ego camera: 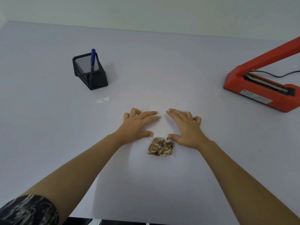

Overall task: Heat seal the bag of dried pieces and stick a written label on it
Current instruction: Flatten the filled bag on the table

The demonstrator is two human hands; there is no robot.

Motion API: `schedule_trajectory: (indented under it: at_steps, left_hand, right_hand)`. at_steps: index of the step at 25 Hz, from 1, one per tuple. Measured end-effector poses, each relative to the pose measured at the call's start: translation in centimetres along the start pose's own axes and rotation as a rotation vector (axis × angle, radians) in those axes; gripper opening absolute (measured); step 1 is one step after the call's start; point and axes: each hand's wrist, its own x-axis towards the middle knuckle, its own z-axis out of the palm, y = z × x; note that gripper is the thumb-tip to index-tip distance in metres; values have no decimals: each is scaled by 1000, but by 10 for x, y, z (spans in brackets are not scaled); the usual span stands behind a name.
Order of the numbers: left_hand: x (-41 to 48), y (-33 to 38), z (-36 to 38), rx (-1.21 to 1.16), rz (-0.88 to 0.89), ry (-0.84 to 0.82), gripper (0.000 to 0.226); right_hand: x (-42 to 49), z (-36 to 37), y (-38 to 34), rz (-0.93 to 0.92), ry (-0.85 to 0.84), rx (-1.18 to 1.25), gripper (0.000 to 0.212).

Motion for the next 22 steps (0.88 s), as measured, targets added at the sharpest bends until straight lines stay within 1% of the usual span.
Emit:
schedule_trajectory:
  at_steps: [2, 3, 4, 5, 6, 10, 14, 18, 22]
  left_hand:
    - [-4, 0, 4, 5, 67, 38, 44]
    - [-5, -1, 6, 5, 104, 50, 40]
    - [-6, -3, 9, 2, 138, 57, 40]
    - [-6, -6, 10, 2, 158, 56, 43]
    - [-6, -7, 11, 7, 155, 45, 46]
    - [-2, -6, 4, 61, 75, -24, 61]
    - [3, -2, -6, 111, -13, -114, 60]
    - [10, -2, -14, 148, -51, -164, 78]
    - [18, -1, -19, 169, -83, -201, 94]
  right_hand:
    - [-3, 3, 1, -50, 35, 73, 52]
    - [-4, 5, 1, -70, 35, 103, 41]
    - [-4, 6, 2, -88, 24, 119, 34]
    - [-4, 8, 2, -101, 11, 122, 31]
    - [-4, 9, 3, -106, -2, 117, 33]
    - [-2, 6, 5, -79, -34, 102, 54]
    - [0, 2, 1, -60, -49, 71, 66]
    - [5, -4, -1, -35, -70, 12, 78]
    - [9, -8, -4, -7, -107, -1, 85]
